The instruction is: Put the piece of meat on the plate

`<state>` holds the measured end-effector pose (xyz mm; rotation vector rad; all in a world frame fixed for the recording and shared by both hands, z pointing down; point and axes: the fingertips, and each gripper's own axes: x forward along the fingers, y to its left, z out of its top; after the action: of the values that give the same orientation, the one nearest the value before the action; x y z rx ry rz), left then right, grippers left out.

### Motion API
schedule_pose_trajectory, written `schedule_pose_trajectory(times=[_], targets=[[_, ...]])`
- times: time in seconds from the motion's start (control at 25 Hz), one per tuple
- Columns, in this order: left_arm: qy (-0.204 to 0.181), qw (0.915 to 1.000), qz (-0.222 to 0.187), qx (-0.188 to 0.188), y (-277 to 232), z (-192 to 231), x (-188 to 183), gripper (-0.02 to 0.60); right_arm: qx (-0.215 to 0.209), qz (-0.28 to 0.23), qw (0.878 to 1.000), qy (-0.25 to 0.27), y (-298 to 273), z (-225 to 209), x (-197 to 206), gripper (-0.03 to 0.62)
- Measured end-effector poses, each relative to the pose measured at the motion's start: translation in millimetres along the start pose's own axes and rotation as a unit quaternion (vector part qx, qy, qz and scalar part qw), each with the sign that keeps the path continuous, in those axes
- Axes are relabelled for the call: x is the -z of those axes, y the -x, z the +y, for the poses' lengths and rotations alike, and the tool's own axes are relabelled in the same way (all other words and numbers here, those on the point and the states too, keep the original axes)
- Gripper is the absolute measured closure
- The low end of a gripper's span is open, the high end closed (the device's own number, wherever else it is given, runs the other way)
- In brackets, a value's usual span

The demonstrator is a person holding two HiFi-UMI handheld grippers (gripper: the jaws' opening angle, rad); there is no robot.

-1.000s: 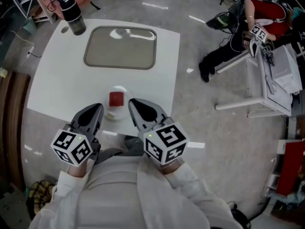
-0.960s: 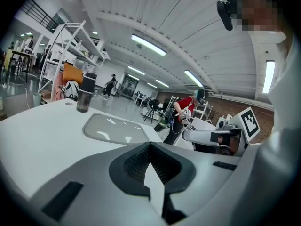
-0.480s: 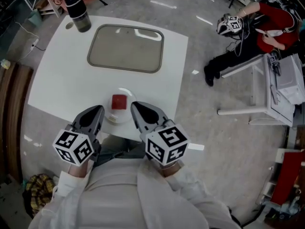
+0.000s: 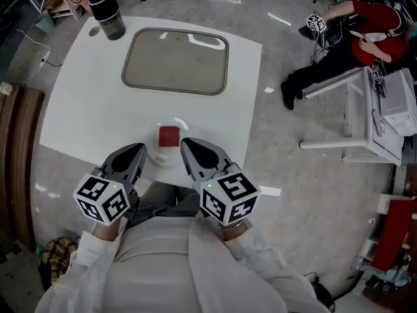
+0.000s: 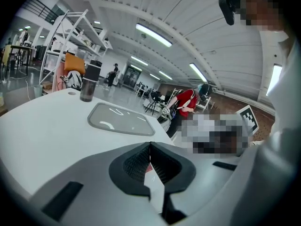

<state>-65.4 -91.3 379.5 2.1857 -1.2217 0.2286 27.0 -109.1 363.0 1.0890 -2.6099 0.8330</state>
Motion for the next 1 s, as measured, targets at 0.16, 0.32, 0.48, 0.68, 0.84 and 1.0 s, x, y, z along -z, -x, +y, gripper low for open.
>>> schedule_pose_trajectory(times=[0.16, 0.32, 0.48, 0.68, 0.84, 1.0], targets=[[0.008, 0.9998, 0.016, 0.012, -3.1, 1.7, 5.3, 0.572, 0.015, 0.010, 1.000, -0.010, 0.5, -2.6, 6.9, 0.579], [0.030, 0.9989, 0.008, 0.034, -6.2, -1.8, 5.4, 0.572, 0.021, 0.021, 0.999, -0.020, 3.0, -9.5, 15.4, 0.579], [0.044, 0.9981, 0.013, 0.040, -8.2, 0.4, 9.5, 0.571, 0.022, 0.026, 0.999, -0.034, -0.2, -13.6, 21.0, 0.579], [0.060, 0.9973, 0.029, 0.031, -12.9, 8.4, 23.2, 0.571, 0.031, 0.039, 0.998, -0.045, -4.8, -22.6, 31.3, 0.579], [0.079, 0.9951, 0.050, 0.031, -15.8, 13.8, 36.9, 0.571, 0.034, 0.052, 0.996, -0.058, -9.9, -25.4, 44.3, 0.579], [0.081, 0.9943, 0.065, 0.023, -18.4, 17.3, 46.4, 0.571, 0.034, 0.067, 0.995, -0.066, -13.2, -27.2, 57.1, 0.579]])
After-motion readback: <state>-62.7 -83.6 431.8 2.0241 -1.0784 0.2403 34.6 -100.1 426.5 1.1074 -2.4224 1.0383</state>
